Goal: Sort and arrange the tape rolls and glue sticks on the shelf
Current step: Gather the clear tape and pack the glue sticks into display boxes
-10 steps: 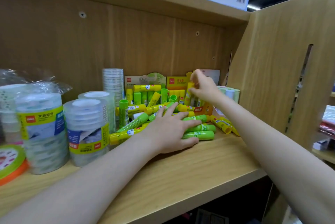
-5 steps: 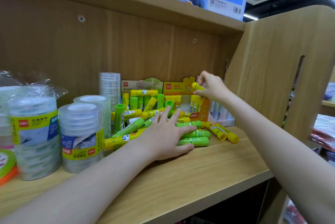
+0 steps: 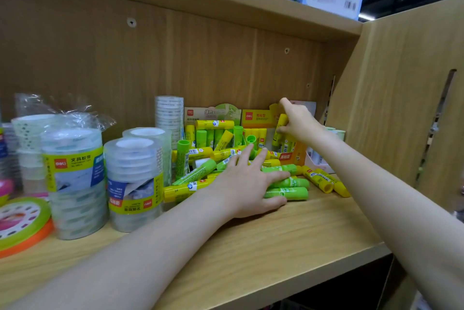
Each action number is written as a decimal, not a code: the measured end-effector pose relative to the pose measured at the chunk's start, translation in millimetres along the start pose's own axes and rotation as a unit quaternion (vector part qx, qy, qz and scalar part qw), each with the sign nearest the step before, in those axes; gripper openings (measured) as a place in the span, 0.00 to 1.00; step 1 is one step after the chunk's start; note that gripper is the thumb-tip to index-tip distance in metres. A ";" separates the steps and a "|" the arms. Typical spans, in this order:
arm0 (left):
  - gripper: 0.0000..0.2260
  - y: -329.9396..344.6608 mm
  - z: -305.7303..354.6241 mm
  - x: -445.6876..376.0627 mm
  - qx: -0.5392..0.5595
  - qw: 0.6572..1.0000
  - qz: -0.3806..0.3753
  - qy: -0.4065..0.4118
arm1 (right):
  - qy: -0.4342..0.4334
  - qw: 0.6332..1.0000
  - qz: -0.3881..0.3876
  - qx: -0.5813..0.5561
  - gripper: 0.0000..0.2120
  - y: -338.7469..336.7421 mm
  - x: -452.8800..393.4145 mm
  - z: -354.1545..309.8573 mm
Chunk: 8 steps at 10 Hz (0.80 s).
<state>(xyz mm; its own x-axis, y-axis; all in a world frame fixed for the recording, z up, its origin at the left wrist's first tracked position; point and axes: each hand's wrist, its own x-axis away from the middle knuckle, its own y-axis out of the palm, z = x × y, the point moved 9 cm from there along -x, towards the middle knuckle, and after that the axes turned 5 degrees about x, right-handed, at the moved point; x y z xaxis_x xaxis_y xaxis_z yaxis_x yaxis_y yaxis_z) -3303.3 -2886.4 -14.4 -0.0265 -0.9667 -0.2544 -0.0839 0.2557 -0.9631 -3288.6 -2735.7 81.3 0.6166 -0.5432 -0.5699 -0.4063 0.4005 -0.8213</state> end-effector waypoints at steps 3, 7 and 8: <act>0.25 -0.3 -0.6 -0.1 0.009 1.000 0.000 0.001 | -0.006 0.999 0.018 0.037 0.11 3.4 1.7 -5.5; 0.25 0.6 -0.1 0.0 0.010 1.000 -0.002 -0.001 | 0.072 0.996 -0.042 0.035 0.20 21.5 7.3 6.9; 0.25 0.8 -0.6 -0.1 0.011 1.000 -0.004 0.000 | 0.043 0.998 -0.055 0.006 0.25 8.3 17.8 7.2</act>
<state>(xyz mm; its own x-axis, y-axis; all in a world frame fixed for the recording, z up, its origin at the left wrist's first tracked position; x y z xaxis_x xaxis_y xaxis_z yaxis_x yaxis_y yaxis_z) -3303.9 -2886.1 -15.1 -0.0255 -0.9688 -0.2467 -0.0616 0.2478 -0.9668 -3276.1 -2736.7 64.5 0.5968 -0.6449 -0.4774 -0.3309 0.3442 -0.8786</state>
